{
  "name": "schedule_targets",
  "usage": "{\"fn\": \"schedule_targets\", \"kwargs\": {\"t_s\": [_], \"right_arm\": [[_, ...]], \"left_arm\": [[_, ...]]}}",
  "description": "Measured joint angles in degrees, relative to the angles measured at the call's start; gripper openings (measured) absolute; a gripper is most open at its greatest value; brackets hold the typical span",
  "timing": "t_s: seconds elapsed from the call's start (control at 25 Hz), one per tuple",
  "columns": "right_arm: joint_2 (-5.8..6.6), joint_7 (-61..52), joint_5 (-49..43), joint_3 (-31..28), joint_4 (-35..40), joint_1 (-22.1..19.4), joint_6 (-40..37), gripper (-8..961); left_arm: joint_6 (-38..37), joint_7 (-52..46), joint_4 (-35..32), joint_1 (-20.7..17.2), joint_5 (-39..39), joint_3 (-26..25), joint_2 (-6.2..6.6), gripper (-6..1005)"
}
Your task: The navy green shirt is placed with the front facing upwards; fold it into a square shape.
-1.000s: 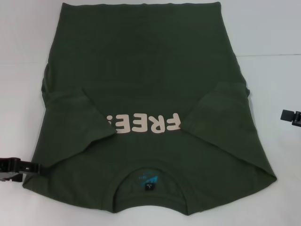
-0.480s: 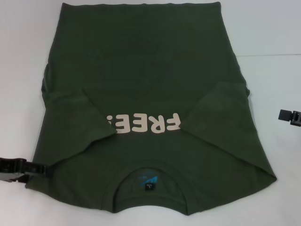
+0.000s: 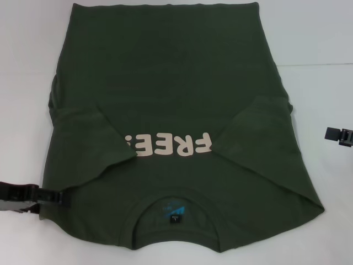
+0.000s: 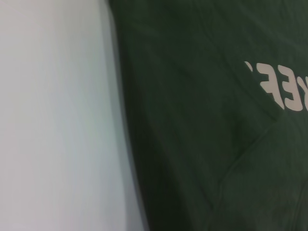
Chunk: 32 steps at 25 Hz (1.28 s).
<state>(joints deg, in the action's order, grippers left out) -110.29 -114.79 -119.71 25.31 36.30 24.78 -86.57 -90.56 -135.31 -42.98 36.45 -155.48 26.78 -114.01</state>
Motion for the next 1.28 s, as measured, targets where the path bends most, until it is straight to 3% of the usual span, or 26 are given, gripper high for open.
{"fn": "schedule_targets", "kwargs": {"t_s": [0.76,1.16,1.28], "right_arm": [[0.0,-0.04,0.0,0.0,0.0,0.2,0.5,928],[-0.09,-0.09,0.0,0.0,0.0,0.19,0.47,927],[-0.09,-0.48,0.0,0.0,0.0,0.29,0.49,926]], "left_arm": [[0.71,0.29,0.63,1.26,-0.05,3.14,-0.8,782],[2.01,0.49,0.62,1.48,-0.14,4.17,-0.92,558],[2.07,0.49,0.65,1.54,-0.04,4.16,-0.91,451]]}}
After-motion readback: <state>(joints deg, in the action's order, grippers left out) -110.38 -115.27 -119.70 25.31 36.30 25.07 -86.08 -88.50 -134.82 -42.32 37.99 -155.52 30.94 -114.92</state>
